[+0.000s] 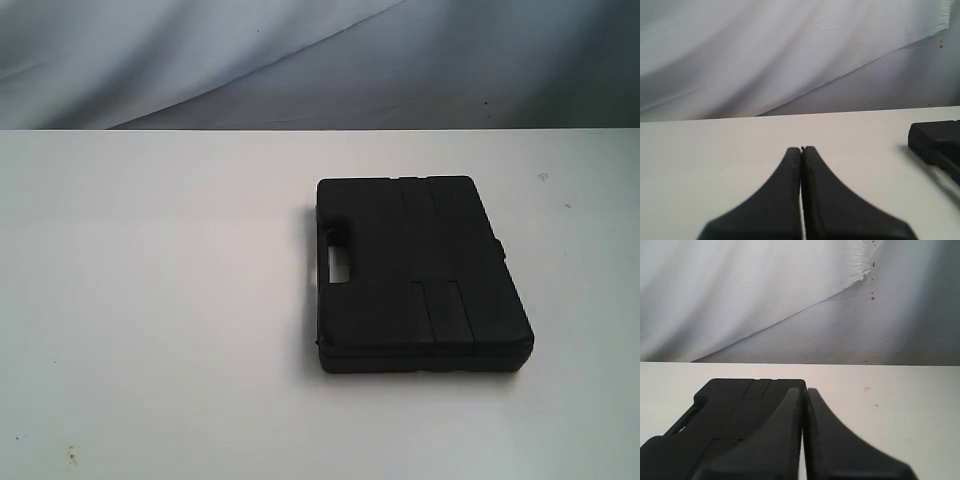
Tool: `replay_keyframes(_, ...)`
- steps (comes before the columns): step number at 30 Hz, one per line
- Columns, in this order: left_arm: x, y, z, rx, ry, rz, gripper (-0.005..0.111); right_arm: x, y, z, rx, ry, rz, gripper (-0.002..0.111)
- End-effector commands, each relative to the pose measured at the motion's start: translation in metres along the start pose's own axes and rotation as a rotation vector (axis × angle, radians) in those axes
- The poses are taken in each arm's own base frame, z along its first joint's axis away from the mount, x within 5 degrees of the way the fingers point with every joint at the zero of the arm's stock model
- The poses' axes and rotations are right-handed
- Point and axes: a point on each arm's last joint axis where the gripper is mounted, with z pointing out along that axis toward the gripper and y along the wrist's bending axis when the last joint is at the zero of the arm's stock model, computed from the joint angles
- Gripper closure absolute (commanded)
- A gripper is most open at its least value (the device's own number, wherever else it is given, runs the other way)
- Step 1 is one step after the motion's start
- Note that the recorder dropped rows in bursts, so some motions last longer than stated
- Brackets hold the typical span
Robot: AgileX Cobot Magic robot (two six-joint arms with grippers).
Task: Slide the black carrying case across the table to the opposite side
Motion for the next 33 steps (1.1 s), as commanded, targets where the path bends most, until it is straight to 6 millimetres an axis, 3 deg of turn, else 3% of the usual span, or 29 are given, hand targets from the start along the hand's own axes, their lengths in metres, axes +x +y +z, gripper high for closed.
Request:
replay_keyframes(1, 0.0005, 0.0002, -0.0001, -0.003, -0.008, -0.002, 0.107, 0.0002, -0.0009, -0.0004, 0.011, -0.011, -0.073, 0.108)
replay_keyframes(33, 0.0005, 0.0002, -0.0001, -0.003, -0.008, -0.002, 0.107, 0.0022, -0.0012, -0.0004, 0.014, 0.01, -0.03, 0.108)
